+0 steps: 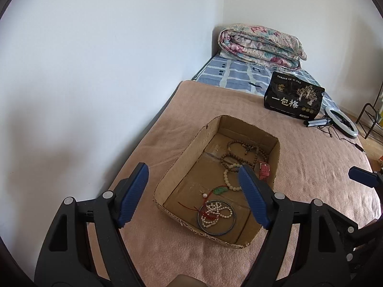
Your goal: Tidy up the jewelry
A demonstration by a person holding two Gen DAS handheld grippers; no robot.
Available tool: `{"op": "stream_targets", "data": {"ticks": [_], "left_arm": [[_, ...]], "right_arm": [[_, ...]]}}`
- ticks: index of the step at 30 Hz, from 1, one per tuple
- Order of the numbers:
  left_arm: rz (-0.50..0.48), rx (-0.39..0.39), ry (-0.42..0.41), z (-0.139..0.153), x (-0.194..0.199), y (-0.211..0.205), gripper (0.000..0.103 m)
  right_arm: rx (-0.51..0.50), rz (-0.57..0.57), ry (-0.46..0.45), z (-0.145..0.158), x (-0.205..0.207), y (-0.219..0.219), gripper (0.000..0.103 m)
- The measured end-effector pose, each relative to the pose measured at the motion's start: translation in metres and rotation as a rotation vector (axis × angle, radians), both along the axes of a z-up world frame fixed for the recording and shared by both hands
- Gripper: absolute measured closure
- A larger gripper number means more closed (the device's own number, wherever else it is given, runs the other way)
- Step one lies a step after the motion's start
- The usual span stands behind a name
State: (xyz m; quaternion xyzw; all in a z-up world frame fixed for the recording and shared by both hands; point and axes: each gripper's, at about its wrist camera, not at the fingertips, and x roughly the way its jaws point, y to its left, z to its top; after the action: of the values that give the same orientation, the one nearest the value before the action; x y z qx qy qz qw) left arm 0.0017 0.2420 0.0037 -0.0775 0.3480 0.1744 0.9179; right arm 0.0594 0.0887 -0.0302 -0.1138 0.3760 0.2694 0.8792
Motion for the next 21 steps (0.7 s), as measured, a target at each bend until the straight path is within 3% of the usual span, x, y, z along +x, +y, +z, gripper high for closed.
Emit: {"op": "stream_targets", "data": {"ticks": [8,14,17,21], "left_arm": [[-0.055,0.086,-0.045,0.029,-0.025,-0.044,0.018],[-0.111,0.086,-0.069,0.038,-0.047,-0.07,0.011],[-0.136,0.081,-0.079,0.037,-0.054,-0.078,0.001],[-0.131,0.073,-0.077,0.034,-0.055,-0.085,0.001]], "right_arm": [[0.004,-0.067,-0.053,0.021,-0.015,-0.045,0.0],[0.001,-0.083,-0.083,0.03,-0.028,-0.075,0.0],[-0.004,-0.092,-0.101,0.03,-0.031,-0.084,0.0],[0.006,-0.108,-0.114,0.027,-0.034,-0.093,0.0]]}}
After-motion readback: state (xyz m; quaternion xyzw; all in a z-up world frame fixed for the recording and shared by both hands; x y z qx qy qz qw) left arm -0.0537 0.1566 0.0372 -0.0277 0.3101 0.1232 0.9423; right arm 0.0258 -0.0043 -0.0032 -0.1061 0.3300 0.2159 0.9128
